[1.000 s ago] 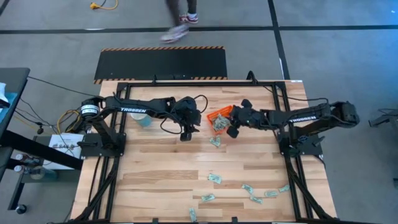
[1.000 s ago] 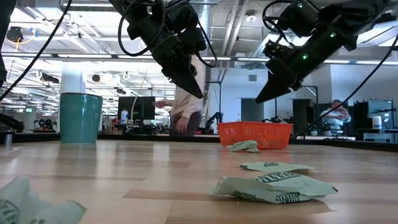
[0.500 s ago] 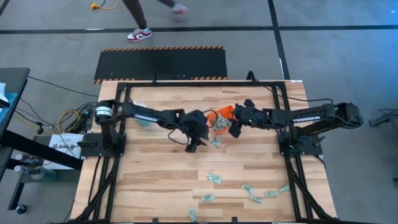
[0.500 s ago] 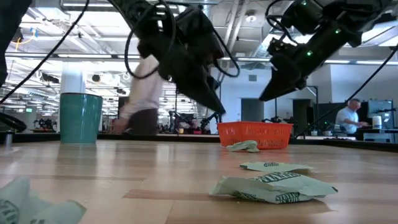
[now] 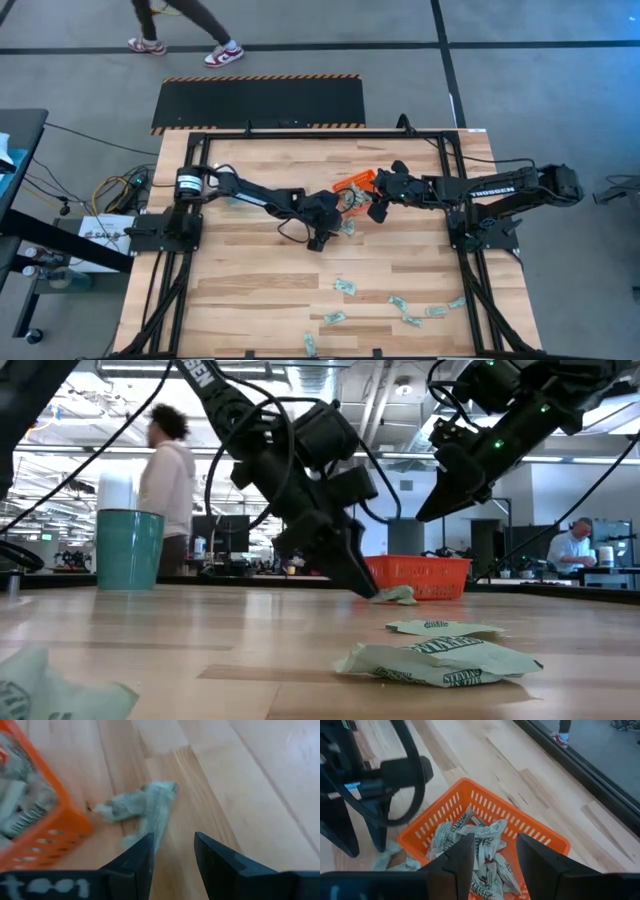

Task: Pick and place Stevia / Truvia into bins
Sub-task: Put the stevia packet into the orange bin

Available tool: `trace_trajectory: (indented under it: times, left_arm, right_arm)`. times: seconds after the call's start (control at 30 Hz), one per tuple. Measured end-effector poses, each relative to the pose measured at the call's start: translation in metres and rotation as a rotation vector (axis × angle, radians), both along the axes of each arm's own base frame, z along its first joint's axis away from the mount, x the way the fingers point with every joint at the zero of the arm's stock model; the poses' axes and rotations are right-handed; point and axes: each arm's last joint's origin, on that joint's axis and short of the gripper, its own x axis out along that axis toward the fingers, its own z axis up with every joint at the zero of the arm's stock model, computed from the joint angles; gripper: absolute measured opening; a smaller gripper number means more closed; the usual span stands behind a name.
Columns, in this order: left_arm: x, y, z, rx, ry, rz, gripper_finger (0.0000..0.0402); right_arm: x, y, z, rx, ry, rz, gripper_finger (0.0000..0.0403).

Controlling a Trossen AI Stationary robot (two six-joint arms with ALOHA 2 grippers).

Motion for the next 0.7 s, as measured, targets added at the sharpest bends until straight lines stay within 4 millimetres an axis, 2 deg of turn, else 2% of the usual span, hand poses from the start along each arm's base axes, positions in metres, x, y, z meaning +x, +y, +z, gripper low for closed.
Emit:
trace_trajectory:
  times: [0.13, 0.5, 0.6, 0.7]
  left_arm:
    - [0.0064, 0.0009, -0.007, 0.009, 0.0, 0.013, 0.013]
    - [0.0078, 0.0022, -0.0065, 0.006, 0.012, 0.104, 0.0129]
    - [0.0073, -0.0006, -0.0071, 0.009, 0.027, 0.129, 0.0116]
    - [0.0068, -0.004, -0.0075, 0.016, 0.036, 0.127, 0.0086]
  right_arm:
    - [0.0, 0.0, 0.0, 0.0, 0.0, 0.0, 0.0132]
    - [0.0001, 0.0, 0.0, 0.0, -0.001, 0.0, 0.0133]
    - [0.0001, 0.0, 0.0, 0.0, -0.001, 0.0, 0.013]
    - [0.0001, 0.0, 0.0, 0.001, -0.001, -0.001, 0.0127]
